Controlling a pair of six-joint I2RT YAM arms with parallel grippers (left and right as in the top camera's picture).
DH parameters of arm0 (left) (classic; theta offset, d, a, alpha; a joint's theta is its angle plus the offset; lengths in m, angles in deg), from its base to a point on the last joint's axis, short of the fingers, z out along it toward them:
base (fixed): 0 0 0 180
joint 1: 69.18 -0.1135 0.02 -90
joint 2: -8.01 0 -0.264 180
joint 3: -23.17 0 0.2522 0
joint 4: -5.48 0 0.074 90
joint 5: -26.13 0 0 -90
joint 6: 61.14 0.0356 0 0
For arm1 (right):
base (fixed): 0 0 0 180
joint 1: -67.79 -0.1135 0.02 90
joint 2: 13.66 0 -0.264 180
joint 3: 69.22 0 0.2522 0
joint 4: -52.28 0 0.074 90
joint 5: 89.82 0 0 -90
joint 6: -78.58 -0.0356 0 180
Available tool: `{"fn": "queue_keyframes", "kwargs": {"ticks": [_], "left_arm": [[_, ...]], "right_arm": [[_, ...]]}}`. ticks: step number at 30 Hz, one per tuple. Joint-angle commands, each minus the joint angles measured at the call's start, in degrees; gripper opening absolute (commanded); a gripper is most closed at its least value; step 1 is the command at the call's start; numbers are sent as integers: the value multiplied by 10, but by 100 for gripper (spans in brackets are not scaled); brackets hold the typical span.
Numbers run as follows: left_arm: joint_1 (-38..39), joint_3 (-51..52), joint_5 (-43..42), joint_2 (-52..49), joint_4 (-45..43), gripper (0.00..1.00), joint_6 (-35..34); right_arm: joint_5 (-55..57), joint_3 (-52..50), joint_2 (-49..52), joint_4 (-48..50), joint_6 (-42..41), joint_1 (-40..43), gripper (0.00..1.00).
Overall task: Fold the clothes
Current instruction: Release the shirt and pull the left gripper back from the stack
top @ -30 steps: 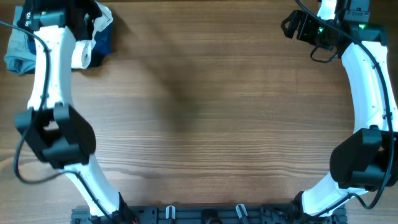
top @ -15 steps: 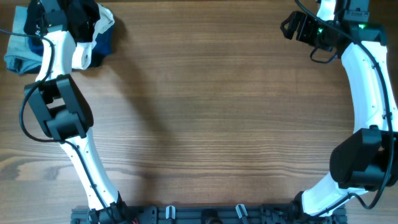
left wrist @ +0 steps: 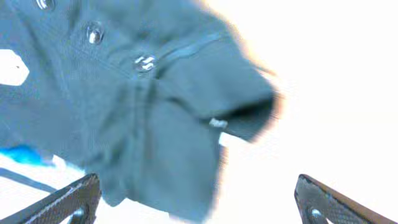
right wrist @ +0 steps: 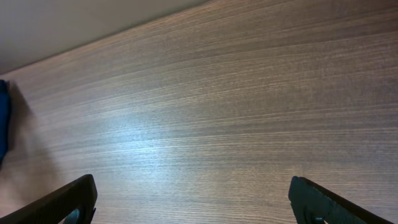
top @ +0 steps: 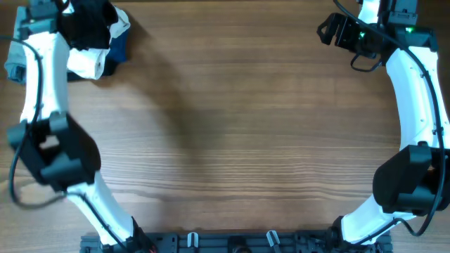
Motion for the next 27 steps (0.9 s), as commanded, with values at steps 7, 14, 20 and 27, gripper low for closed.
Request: {"fn": "queue_keyframes", "kwargs": {"ticks": [7,14,20,27], "left_arm": [[4,-1,-181,263,216,100,-8],[63,-1,-213,369,429,100,-10],[141,-1,-211,376,542,100,-14],[158,-1,-167,377,547,100,-8]], "right_arm": [[14,-5,15,8,10,-2,100],[14,-5,15,8,10,-2,100],[14,-5,15,8,10,-2,100],[14,-5,15,8,10,-2,100]]}}
